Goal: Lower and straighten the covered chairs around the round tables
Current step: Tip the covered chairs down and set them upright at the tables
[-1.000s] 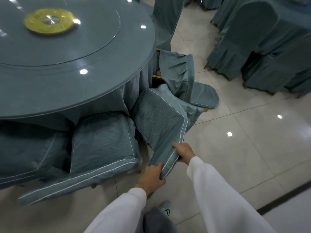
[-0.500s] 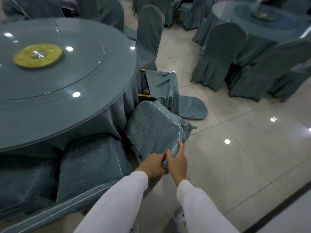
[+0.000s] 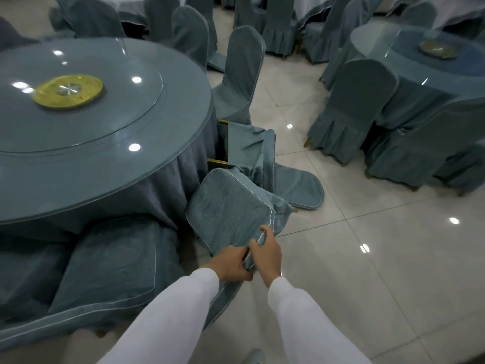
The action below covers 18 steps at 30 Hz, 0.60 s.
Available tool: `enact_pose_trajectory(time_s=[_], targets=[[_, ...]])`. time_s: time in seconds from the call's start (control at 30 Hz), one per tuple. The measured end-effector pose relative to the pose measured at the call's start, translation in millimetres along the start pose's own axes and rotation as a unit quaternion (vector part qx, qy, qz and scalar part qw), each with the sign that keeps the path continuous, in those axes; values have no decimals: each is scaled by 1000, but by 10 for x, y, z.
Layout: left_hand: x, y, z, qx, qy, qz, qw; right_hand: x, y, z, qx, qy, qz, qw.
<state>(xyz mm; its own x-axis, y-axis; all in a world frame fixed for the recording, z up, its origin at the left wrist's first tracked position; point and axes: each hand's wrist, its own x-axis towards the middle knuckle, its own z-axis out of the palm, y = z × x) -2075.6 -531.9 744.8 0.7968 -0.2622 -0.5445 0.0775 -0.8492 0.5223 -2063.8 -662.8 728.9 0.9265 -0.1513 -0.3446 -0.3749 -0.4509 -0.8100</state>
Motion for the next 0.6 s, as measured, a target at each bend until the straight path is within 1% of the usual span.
enact_pose_trajectory(time_s=[0.07,0.2,0.27,0.33,0.4,0.47,0.53,0.6], targets=[[118,59,-115,3,9,-2,1000,163,-90,-91,22,9,6,1000],[315,223,-471,-4,2,6,1000,520,-312,-254,71,37,36,996],[426,265,-669,-70,-9,0,998,748,-416,-343,87,55,55,993],[562,224,-834,-179,-13,-33,983,1014,-459,-457,82,67,65,992],[766,82,-941,-251,11,-81,965,1310,-485,-595,73,65,70,993],[968,-145,-979,-276,40,-131,951,1572,-502,-764,73,60,79,992],[1141,-423,-942,-279,71,-183,940,1816,-515,-928,74,48,90,992],[1257,-638,-868,-293,80,-229,925,2048,-541,-1084,98,36,97,990]])
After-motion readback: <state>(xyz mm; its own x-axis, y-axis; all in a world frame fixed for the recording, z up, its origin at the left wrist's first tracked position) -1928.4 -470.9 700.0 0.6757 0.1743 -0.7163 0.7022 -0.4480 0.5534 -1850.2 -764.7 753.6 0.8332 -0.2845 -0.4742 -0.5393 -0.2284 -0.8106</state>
